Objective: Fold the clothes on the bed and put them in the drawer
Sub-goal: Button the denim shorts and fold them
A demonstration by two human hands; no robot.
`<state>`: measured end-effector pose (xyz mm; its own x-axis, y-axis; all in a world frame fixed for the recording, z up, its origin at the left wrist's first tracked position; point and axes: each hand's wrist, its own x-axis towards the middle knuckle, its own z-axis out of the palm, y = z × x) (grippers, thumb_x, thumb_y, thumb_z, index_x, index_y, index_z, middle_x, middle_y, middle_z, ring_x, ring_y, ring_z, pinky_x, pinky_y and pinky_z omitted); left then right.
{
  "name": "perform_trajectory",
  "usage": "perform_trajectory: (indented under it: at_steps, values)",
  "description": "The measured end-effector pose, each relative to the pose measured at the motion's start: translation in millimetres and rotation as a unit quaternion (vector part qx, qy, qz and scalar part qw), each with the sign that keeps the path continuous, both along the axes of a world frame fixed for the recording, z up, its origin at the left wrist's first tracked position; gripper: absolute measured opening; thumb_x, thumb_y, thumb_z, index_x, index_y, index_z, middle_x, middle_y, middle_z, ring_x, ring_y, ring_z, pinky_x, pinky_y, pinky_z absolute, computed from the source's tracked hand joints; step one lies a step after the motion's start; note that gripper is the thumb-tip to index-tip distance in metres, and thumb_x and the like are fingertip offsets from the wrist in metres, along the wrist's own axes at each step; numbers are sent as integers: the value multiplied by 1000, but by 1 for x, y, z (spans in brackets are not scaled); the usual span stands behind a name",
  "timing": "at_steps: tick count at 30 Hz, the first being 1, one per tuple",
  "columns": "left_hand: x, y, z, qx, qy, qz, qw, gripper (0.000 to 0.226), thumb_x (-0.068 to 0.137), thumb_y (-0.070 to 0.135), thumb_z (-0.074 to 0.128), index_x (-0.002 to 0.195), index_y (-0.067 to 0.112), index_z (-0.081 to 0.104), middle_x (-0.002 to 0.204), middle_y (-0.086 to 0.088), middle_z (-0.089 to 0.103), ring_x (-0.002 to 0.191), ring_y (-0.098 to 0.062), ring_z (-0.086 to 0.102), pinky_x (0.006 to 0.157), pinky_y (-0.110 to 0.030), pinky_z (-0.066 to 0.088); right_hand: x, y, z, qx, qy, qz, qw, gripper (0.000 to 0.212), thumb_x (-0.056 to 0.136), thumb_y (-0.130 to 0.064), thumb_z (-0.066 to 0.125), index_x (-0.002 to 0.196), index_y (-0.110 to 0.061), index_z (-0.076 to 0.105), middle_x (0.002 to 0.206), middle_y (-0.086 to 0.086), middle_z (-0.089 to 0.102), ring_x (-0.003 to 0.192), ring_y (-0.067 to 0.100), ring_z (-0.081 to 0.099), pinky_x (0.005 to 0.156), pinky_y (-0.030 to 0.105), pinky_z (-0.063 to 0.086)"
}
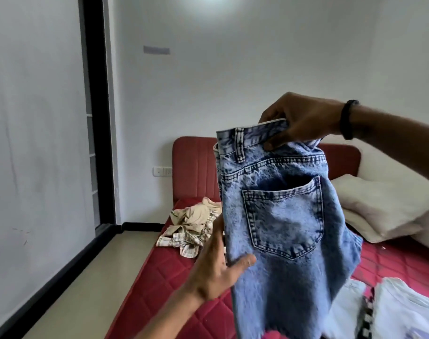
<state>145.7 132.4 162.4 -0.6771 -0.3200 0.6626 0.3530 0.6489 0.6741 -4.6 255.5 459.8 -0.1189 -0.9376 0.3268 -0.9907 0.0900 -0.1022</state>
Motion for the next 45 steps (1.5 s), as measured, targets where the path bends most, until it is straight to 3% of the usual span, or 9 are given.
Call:
perform_trajectory:
  at_steps: [3,9,14,20,27,30,33,39,45]
  values:
    - [-5,2,-29,76,86,98,989,66,87,23,83,134,34,38,115,13,69,99,-15,72,88,-36,60,4,15,5,27,12,-15,999,27,73,-36,90,96,-28,78,81,-12,78,68,11,72,57,23,55]
    - [1,-26,-46,133,-187,-35,973,27,79,22,90,99,15,73,96,9,79,94,-7,74,93,-38,59,7,41,-1,60,3,-16,998,30,63,-38,91,90,-34,80,86,-13,79,80,12,77,74,33,61]
    - [22,-51,-60,190,-288,-76,935,45,81,13,86,124,9,72,124,-1,74,118,-18,69,110,-47,50,-8,35,-15,-2,-51,-61,997,40,60,-51,88,93,-29,78,80,-15,77,69,13,75,60,32,64]
    - [92,-86,-68,281,-391,-206,852,32,87,-5,71,113,12,76,119,-11,75,108,-23,71,96,-35,56,-53,-17,-70,-17,-147,-95,984,55,51,-48,90,97,-22,75,82,9,78,67,34,75,67,66,59]
    - [86,-195,-117,354,-518,-94,773,72,69,22,95,129,2,61,124,-16,72,116,-31,70,94,-39,58,-132,-103,-196,119,-204,-141,962,33,65,-38,91,87,-16,79,69,3,76,57,17,71,61,29,61]
    - [35,-215,-163,262,-591,8,763,80,54,56,96,116,11,72,118,-7,75,111,-23,71,89,-26,57,-193,-129,-293,164,-181,-181,953,38,62,-35,93,92,-17,79,80,5,78,56,1,61,54,14,50]
    - [-11,-201,-232,-10,-616,214,758,99,65,72,83,147,31,45,148,-4,48,137,-32,45,109,-42,41,-216,-147,-389,204,-137,-187,951,68,63,-31,96,124,-13,72,120,11,74,97,17,70,88,29,53]
    - [-26,-81,-308,-178,-508,109,835,105,81,91,40,163,39,1,170,0,-22,154,-27,-27,120,-66,-14,-98,-97,-528,330,-109,138,928,62,62,-80,77,93,-27,67,100,-9,62,89,9,60,80,30,50]
    - [36,-44,-293,-250,-546,82,796,108,85,90,30,162,30,-18,164,0,-37,149,-30,-38,119,-66,-17,-81,-44,-552,243,-55,199,948,19,91,-43,67,101,-29,59,102,-4,58,93,23,57,80,38,52]
